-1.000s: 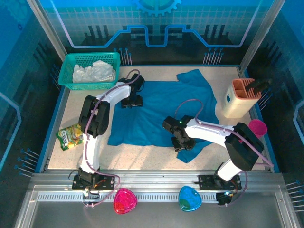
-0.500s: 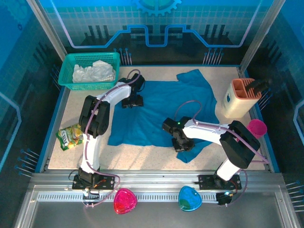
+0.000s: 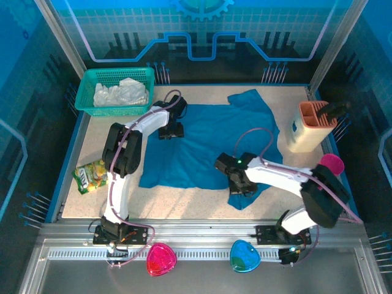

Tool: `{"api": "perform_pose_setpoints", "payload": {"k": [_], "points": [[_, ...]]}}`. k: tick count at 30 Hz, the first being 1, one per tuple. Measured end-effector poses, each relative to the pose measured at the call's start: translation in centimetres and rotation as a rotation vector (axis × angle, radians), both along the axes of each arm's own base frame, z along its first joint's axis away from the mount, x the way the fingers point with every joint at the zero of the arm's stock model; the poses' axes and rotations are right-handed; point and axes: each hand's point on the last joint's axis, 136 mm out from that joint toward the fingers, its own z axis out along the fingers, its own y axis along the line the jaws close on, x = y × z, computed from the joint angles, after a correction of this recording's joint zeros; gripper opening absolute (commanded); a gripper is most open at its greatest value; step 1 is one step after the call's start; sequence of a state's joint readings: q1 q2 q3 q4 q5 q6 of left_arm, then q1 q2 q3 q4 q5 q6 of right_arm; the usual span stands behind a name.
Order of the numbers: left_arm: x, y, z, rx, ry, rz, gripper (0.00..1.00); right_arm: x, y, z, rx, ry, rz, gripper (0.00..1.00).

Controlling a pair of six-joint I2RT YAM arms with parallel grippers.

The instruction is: Fold and stack the t-shirts

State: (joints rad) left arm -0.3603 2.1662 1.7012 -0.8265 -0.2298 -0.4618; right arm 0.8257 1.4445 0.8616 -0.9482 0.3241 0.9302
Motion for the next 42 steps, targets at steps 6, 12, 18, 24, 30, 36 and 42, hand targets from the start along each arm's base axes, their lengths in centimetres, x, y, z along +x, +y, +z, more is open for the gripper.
{"api": "perform_pose_setpoints", "payload": {"k": [6,12,18,24,30,36,42], "points": [[0.1,-0.2,-1.6,0.0,0.017,-0.002,0.57,-3.1,-4.3,2.4,-0.014,-0.092,-0.159,0.0],[0.3,-0.3,-1.7,-0.001,0.014,-0.021,0.57,-6.4,-8.3,2.2,-0.109,-0.081,-0.316,0.0],[0.4,0.2,-1.8,0.017,0.012,-0.013,0.56,-7.4,-9.4,2.9,-0.196,-0.101,-0.426,0.0],[0.7,0.6,-1.9,0.007,0.007,-0.002,0.56,-7.1,-8.6,3.4,-0.248,-0.1,-0.461,0.28],[1.0,0.8,-1.9,-0.004,0.005,-0.008,0.56,-5.8,-6.4,4.7,-0.182,-0.108,-0.434,0.35],[1.0,0.8,-1.9,-0.006,0.007,-0.022,0.56,-4.3,-4.7,6.4,-0.038,-0.139,-0.395,0.33],[1.0,0.8,-2.0,-0.006,0.007,-0.021,0.56,-0.1,-4.7,5.5,0.157,-0.117,-0.425,0.36]]}}
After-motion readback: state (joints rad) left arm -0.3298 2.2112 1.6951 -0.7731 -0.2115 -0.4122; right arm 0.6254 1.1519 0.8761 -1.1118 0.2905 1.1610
